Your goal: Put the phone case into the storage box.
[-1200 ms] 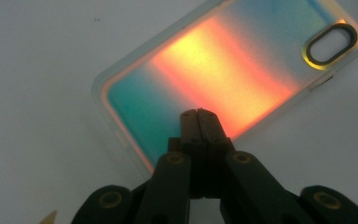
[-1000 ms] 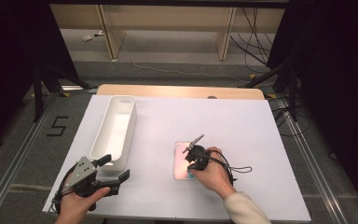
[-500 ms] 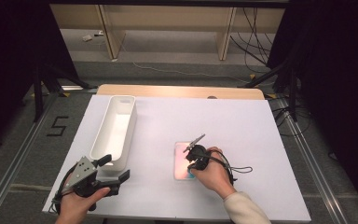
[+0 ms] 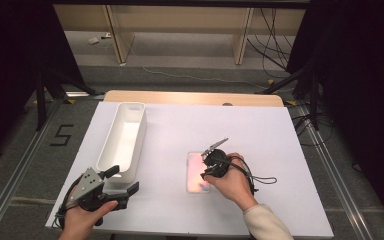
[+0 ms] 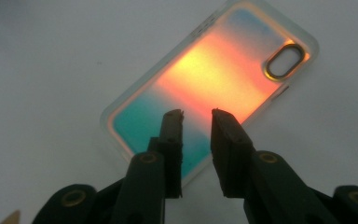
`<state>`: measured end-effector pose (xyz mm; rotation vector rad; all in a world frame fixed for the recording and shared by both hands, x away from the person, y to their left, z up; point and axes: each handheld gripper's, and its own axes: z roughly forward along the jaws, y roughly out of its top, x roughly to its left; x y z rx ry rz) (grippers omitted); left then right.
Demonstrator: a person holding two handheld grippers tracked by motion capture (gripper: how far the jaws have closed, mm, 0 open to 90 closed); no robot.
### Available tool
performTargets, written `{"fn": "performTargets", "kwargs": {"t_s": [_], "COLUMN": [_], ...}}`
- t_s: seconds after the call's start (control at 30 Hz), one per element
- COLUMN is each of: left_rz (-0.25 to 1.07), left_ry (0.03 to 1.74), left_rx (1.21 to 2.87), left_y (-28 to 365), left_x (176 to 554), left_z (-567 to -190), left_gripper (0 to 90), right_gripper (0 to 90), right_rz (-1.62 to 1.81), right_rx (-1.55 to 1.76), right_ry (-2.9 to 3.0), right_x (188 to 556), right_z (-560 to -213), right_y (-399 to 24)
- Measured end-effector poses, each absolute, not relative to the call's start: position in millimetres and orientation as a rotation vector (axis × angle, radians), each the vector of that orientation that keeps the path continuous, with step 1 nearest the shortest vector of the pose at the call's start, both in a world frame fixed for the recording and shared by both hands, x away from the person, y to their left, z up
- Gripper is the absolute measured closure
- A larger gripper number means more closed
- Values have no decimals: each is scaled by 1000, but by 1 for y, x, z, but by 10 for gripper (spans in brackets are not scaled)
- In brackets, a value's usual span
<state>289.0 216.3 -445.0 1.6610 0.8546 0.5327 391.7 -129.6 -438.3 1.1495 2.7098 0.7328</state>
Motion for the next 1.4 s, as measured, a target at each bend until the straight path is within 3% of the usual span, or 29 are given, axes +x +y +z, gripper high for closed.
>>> {"fn": "performTargets", "kwargs": {"t_s": [0.5, 0.63, 1.4], "left_rz": [533, 535, 521], "left_ry": [852, 853, 835], "left_rx": [1667, 1667, 1671], "left_y": [215, 216, 214], "left_x": [292, 292, 289], "left_z": [-445, -445, -445], "left_gripper": [113, 114, 115], "right_gripper": [454, 453, 503], "right_rz": [718, 718, 482], "right_rx": [1386, 1374, 624], "right_ry": [2629, 2635, 2901], "right_x": [398, 398, 376], "right_z": [-423, -422, -424], "right_y": [-148, -151, -114]}}
